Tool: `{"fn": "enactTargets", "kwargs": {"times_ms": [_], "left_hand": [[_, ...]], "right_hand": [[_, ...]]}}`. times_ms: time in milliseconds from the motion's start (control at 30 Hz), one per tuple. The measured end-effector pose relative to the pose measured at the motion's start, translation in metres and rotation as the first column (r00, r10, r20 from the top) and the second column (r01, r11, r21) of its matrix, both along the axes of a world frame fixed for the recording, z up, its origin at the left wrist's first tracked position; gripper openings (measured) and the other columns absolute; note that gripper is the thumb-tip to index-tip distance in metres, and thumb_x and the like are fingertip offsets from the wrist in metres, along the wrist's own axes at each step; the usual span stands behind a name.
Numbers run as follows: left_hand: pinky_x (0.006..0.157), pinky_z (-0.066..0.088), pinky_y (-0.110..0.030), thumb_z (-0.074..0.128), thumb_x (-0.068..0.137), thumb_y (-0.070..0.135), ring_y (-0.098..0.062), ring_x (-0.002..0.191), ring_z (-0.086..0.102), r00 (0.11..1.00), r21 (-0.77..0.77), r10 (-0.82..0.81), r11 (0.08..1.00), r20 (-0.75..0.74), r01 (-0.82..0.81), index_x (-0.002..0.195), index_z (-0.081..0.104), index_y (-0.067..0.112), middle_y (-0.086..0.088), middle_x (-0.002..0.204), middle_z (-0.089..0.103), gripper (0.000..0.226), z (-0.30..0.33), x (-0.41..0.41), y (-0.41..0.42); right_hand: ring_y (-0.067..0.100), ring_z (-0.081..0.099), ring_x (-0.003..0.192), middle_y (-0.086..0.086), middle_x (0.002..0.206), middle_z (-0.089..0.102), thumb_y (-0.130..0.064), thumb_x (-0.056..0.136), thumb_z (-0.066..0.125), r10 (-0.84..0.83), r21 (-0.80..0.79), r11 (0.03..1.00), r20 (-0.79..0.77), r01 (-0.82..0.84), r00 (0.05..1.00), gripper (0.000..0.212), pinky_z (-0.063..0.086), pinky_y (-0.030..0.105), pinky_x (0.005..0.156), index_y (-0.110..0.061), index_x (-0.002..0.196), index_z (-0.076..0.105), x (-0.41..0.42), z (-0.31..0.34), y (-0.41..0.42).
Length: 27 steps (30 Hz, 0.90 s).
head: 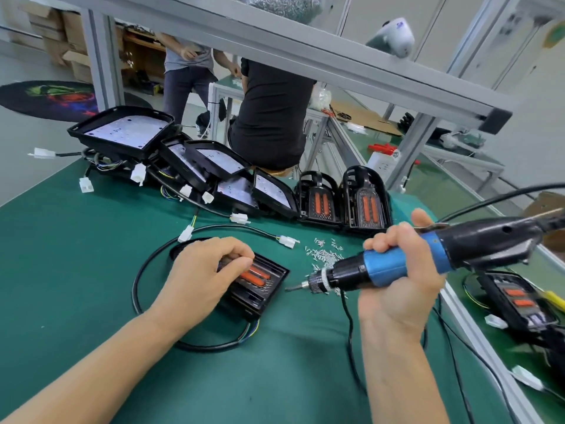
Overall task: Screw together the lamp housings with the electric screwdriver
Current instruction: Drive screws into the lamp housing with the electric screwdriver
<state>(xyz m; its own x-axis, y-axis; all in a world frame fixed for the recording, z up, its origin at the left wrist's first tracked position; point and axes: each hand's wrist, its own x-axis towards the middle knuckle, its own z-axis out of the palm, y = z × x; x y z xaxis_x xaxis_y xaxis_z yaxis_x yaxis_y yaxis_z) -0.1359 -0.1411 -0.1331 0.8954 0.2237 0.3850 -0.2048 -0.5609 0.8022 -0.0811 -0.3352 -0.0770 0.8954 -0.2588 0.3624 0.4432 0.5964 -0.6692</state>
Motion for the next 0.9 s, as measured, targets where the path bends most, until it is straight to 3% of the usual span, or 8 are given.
{"fn": "enactTargets", "kwargs": {"times_ms": [233,400,500,633,767,900], "left_hand": [[0.083,0.043,-0.031,0.066,0.085,0.018,-0.012,0.083,0.059,0.982,0.234,-0.145,0.957,-0.121,0.17,0.082,0.07,0.02,0.011,0.082,0.066,0.006,0.019,0.065,-0.046],[0.091,0.038,-0.033,0.057,0.09,0.019,-0.016,0.091,0.06,0.942,0.474,-0.06,0.852,-0.33,0.22,0.088,0.071,0.019,0.011,0.081,0.06,0.015,0.015,0.118,-0.074],[0.093,0.03,-0.036,0.053,0.089,0.012,-0.019,0.087,0.058,0.892,0.526,-0.003,0.807,-0.451,0.269,0.082,0.069,0.019,0.006,0.091,0.069,0.019,0.009,0.137,-0.082],[0.088,0.026,-0.036,0.046,0.08,0.002,-0.024,0.075,0.047,0.852,0.565,0.044,0.766,-0.522,0.306,0.068,0.048,0.018,-0.003,0.084,0.064,0.02,-0.002,0.145,-0.089],[0.097,0.026,-0.039,0.051,0.08,0.003,-0.024,0.086,0.06,0.844,0.578,0.053,0.752,-0.534,0.318,0.072,0.057,0.018,-0.004,0.098,0.073,0.018,-0.011,0.147,-0.09],[0.088,0.026,-0.036,0.062,0.078,0.009,-0.019,0.092,0.062,0.852,0.637,0.089,0.705,-0.517,0.312,0.075,0.068,0.024,0.002,0.092,0.073,0.016,-0.012,0.147,-0.085]], "right_hand": [[0.009,0.048,0.047,-0.007,0.053,0.049,-0.003,0.072,0.056,-0.124,0.065,0.989,-0.073,0.129,0.99,0.026,0.046,0.021,0.056,-0.016,0.094,0.055,0.01,-0.007,-0.034],[0.01,0.047,0.046,-0.003,0.058,0.048,-0.001,0.071,0.058,-0.143,0.078,0.986,-0.097,0.15,0.985,0.025,0.046,0.021,0.056,-0.015,0.092,0.056,0.013,-0.013,-0.047],[0.011,0.047,0.046,-0.002,0.057,0.048,-0.002,0.07,0.058,-0.145,0.09,0.984,-0.113,0.155,0.983,0.026,0.046,0.022,0.055,-0.014,0.092,0.056,0.016,-0.015,-0.054],[0.011,0.048,0.046,-0.003,0.054,0.048,-0.002,0.07,0.059,-0.157,0.086,0.982,-0.117,0.167,0.981,0.026,0.047,0.022,0.054,-0.014,0.093,0.056,0.018,-0.018,-0.061],[0.011,0.049,0.044,-0.004,0.053,0.049,-0.002,0.072,0.057,-0.158,0.092,0.982,-0.107,0.168,0.982,0.025,0.047,0.02,0.054,-0.015,0.093,0.056,0.02,-0.022,-0.064],[0.011,0.049,0.045,-0.003,0.052,0.049,-0.001,0.072,0.057,-0.153,0.091,0.982,-0.116,0.164,0.981,0.025,0.047,0.021,0.054,-0.014,0.093,0.055,0.022,-0.025,-0.063]]}}
